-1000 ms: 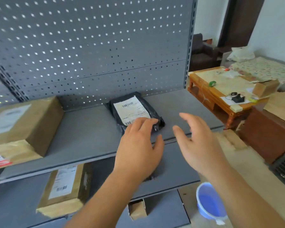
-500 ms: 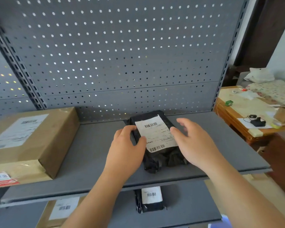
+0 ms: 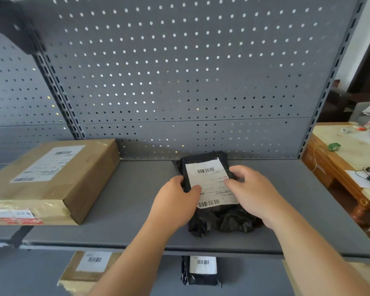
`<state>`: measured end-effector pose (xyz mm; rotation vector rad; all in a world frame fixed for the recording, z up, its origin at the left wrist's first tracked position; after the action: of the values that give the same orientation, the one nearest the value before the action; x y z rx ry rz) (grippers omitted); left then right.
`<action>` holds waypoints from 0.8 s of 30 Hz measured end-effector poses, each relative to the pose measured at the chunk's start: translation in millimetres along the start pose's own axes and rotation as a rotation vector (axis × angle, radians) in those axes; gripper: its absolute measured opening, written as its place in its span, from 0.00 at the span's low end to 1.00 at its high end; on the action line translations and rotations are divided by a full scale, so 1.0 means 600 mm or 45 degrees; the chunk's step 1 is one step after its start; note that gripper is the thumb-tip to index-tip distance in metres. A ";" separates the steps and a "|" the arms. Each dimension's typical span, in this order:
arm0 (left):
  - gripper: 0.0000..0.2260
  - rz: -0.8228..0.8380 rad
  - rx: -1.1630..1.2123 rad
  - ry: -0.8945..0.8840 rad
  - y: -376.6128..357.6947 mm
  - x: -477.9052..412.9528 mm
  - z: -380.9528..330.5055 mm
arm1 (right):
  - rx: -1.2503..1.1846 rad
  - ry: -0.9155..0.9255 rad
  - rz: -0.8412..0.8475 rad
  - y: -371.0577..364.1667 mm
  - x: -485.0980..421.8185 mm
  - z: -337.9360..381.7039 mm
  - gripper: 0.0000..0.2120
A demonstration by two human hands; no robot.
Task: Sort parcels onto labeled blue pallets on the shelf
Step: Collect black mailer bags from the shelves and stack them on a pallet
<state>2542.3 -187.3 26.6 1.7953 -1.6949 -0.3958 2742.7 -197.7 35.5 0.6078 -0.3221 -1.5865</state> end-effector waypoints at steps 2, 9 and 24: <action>0.04 0.011 0.027 0.005 -0.003 0.002 -0.005 | -0.052 0.003 0.058 -0.006 0.002 -0.003 0.11; 0.09 0.010 0.125 0.062 -0.013 0.016 -0.009 | -0.230 0.000 0.101 0.006 0.007 -0.019 0.15; 0.16 -0.325 0.581 0.118 0.003 0.125 0.003 | -0.641 0.165 0.101 0.028 0.047 -0.002 0.22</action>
<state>2549.7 -260.3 41.4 2.3317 -1.5829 -0.0236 2757.1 -227.0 38.5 0.2995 0.1496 -1.4682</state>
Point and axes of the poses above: each hand's wrist, its own x-axis away from the middle knuckle, its own y-axis out of the back of the hand, z = x × y, the point moved 4 cm from there along -x, towards the middle knuckle, and after that the axes turned 14 degrees about y, right-handed, at the moved point
